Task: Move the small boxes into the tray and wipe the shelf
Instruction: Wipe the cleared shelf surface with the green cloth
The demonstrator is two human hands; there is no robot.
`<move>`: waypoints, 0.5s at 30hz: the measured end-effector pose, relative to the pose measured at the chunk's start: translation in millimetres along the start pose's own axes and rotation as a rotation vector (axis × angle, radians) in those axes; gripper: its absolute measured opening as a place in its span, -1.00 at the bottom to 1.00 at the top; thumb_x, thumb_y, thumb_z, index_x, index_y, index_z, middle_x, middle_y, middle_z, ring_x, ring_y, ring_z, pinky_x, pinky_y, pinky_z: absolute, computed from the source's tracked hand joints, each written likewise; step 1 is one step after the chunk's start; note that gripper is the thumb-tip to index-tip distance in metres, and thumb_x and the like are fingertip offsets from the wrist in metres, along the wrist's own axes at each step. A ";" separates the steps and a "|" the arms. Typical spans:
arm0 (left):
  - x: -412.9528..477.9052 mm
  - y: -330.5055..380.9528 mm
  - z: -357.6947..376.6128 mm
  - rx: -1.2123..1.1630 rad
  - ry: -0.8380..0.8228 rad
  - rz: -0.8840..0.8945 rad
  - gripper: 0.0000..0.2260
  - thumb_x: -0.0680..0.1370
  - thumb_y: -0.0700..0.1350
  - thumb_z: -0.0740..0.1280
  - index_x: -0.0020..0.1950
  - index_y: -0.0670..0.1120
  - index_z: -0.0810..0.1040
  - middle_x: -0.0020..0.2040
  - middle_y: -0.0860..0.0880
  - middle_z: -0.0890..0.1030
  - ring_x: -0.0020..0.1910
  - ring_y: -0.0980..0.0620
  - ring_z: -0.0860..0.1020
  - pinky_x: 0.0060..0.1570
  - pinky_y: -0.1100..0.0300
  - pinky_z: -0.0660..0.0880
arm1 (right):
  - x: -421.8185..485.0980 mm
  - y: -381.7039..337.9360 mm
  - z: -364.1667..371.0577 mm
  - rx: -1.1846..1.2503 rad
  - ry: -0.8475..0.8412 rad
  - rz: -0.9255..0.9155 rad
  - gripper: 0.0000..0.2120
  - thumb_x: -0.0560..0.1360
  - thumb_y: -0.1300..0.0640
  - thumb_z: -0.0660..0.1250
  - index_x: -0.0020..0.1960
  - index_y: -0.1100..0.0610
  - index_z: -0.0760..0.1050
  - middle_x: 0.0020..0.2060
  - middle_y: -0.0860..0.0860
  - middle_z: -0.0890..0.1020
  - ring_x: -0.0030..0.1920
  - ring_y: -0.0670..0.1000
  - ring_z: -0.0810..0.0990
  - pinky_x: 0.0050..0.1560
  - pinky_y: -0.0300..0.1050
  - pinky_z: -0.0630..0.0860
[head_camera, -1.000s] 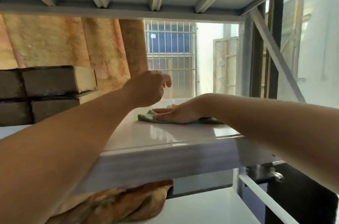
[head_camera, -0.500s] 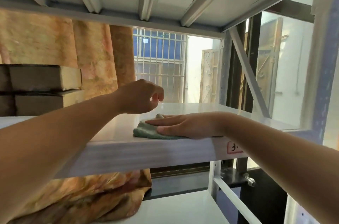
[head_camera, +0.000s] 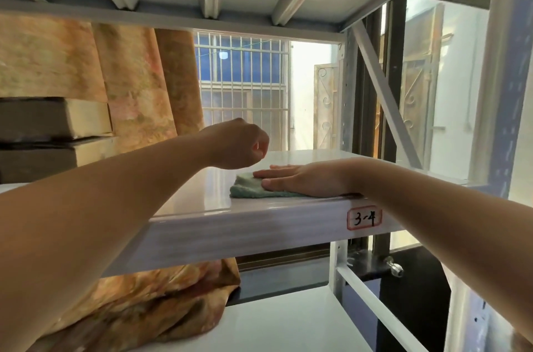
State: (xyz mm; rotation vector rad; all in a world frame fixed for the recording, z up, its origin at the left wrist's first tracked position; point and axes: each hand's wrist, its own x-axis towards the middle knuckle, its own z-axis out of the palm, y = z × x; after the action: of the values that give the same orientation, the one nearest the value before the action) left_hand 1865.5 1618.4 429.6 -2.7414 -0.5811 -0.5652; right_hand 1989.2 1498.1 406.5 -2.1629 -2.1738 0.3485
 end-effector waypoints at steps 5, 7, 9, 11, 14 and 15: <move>12.7 -1.5 1.7 0.010 -0.019 0.013 -0.81 0.56 -0.17 0.21 0.03 -0.15 0.61 -0.03 -0.05 0.68 -0.08 0.02 0.62 0.06 0.13 0.57 | 15.6 12.9 -4.7 0.029 -0.021 0.012 -0.45 0.52 -0.33 -0.11 0.49 -0.30 -0.04 0.54 -0.15 -0.01 0.53 0.01 -0.02 0.49 0.15 -0.14; 16.5 -3.9 3.1 0.031 -0.033 0.005 -0.80 0.56 -0.17 0.20 0.04 -0.14 0.60 -0.04 -0.03 0.66 -0.09 0.03 0.60 0.02 0.17 0.55 | 23.3 16.9 -7.3 0.036 -0.033 0.024 -0.44 0.51 -0.35 -0.10 0.48 -0.31 -0.05 0.54 -0.16 -0.03 0.54 0.01 -0.04 0.49 0.13 -0.15; 20.3 -8.4 4.2 0.057 -0.048 -0.013 -0.80 0.56 -0.17 0.19 0.05 -0.13 0.60 -0.06 -0.03 0.65 -0.12 0.04 0.57 -0.06 0.20 0.52 | 31.0 18.4 -9.2 0.030 -0.031 0.025 -0.44 0.51 -0.36 -0.10 0.49 -0.29 -0.05 0.54 -0.15 -0.03 0.54 0.00 -0.04 0.48 0.11 -0.15; 24.8 -16.2 5.3 0.076 -0.061 -0.038 -0.79 0.57 -0.17 0.19 0.05 -0.13 0.60 -0.09 -0.02 0.63 -0.16 0.05 0.55 -0.12 0.23 0.47 | 40.8 20.0 -10.1 0.026 -0.016 0.024 -0.43 0.52 -0.35 -0.11 0.50 -0.27 -0.04 0.54 -0.14 0.00 0.54 0.00 -0.02 0.49 0.10 -0.14; 32.2 -31.8 6.3 0.104 -0.085 -0.087 -0.79 0.57 -0.17 0.18 0.06 -0.13 0.60 -0.07 -0.05 0.65 -0.17 0.06 0.54 -0.18 0.29 0.42 | 55.3 23.3 -10.3 0.014 -0.007 0.025 -0.43 0.53 -0.34 -0.12 0.51 -0.24 -0.04 0.55 -0.12 0.00 0.54 0.00 -0.02 0.50 0.11 -0.13; 34.1 -35.9 7.0 0.112 -0.095 -0.102 -0.79 0.57 -0.17 0.18 0.07 -0.13 0.60 -0.08 -0.05 0.65 -0.19 0.07 0.53 -0.23 0.33 0.40 | 60.0 24.1 -11.3 0.017 -0.016 0.029 -0.42 0.52 -0.35 -0.13 0.51 -0.25 -0.04 0.55 -0.12 -0.01 0.54 0.01 -0.03 0.50 0.11 -0.13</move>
State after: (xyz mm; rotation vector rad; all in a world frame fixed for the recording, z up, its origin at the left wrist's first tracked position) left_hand 1880.7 1663.6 444.8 -2.6560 -0.7550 -0.4128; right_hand 2014.0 1558.8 405.6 -2.1924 -2.1412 0.3862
